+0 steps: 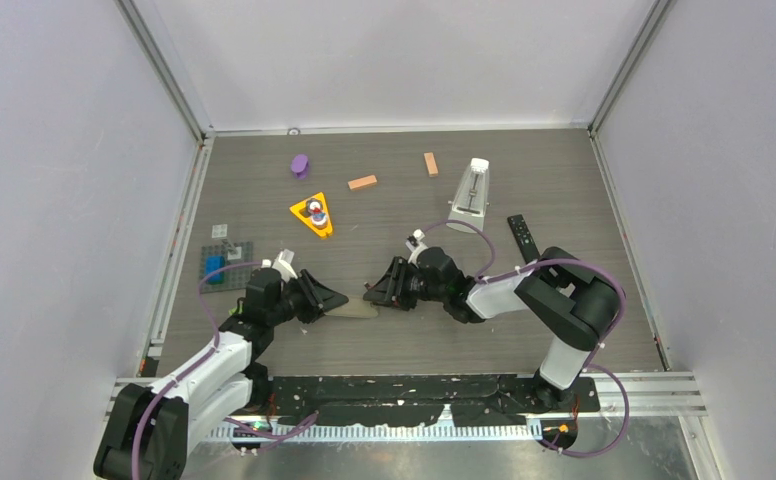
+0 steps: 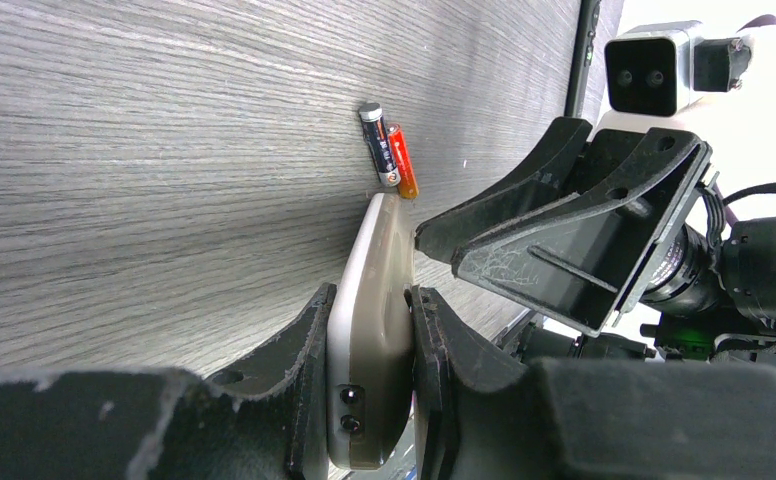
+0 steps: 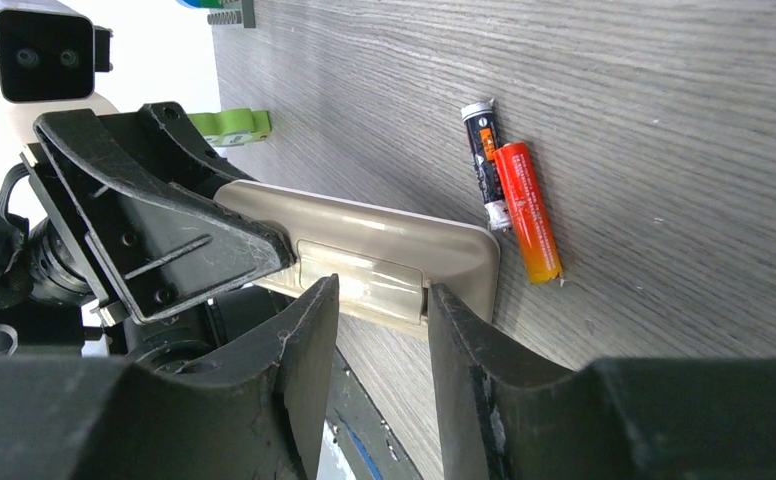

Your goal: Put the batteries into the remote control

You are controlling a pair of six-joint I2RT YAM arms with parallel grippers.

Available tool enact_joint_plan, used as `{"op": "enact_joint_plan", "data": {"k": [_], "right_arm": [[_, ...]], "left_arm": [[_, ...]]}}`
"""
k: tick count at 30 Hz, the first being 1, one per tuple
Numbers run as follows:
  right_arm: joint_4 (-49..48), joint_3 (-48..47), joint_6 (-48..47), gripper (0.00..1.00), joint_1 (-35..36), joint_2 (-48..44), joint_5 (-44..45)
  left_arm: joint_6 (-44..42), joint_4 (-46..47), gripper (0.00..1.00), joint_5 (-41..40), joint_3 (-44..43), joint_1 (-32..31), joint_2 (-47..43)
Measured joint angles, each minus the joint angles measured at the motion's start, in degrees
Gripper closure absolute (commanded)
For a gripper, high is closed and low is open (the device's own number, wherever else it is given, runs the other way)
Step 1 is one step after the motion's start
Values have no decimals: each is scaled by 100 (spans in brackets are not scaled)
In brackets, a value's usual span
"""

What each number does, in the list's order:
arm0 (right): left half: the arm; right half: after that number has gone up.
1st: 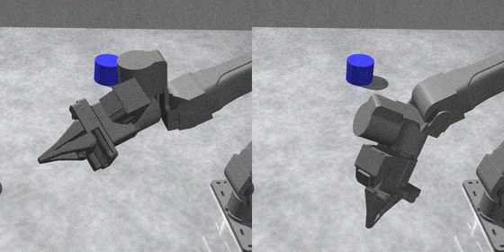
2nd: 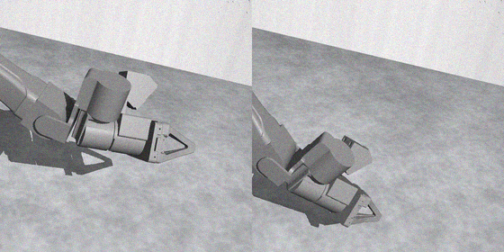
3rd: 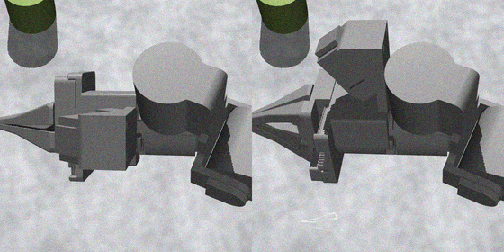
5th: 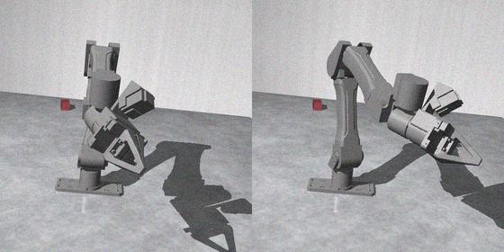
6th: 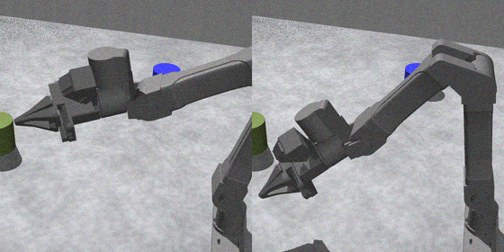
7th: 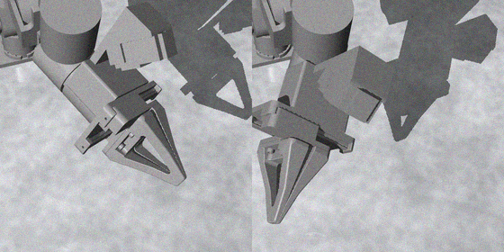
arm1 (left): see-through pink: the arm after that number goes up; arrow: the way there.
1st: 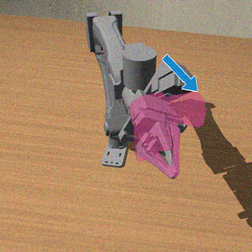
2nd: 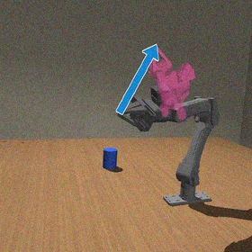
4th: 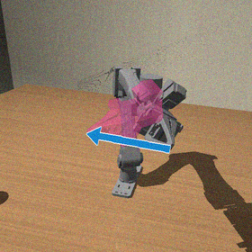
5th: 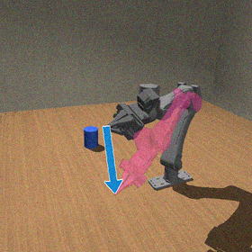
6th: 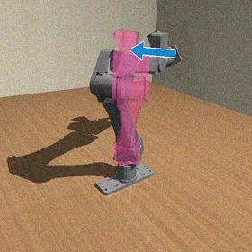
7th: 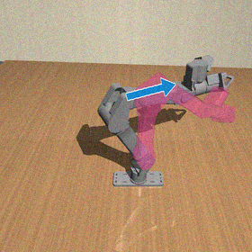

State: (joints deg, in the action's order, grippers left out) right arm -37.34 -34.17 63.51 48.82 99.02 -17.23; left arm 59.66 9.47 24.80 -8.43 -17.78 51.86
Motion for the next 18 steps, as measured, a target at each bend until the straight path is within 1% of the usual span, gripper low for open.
{"op": "enact_joint_plan", "data": {"k": [9, 18], "right_arm": [[0, -31, 2, 56, 31, 39, -46], [-463, 48, 245, 56, 22, 192, -111]], "left_arm": [[0, 0, 100, -7, 0, 2, 0], [17, 63, 100, -26, 9, 20, 42]]}}
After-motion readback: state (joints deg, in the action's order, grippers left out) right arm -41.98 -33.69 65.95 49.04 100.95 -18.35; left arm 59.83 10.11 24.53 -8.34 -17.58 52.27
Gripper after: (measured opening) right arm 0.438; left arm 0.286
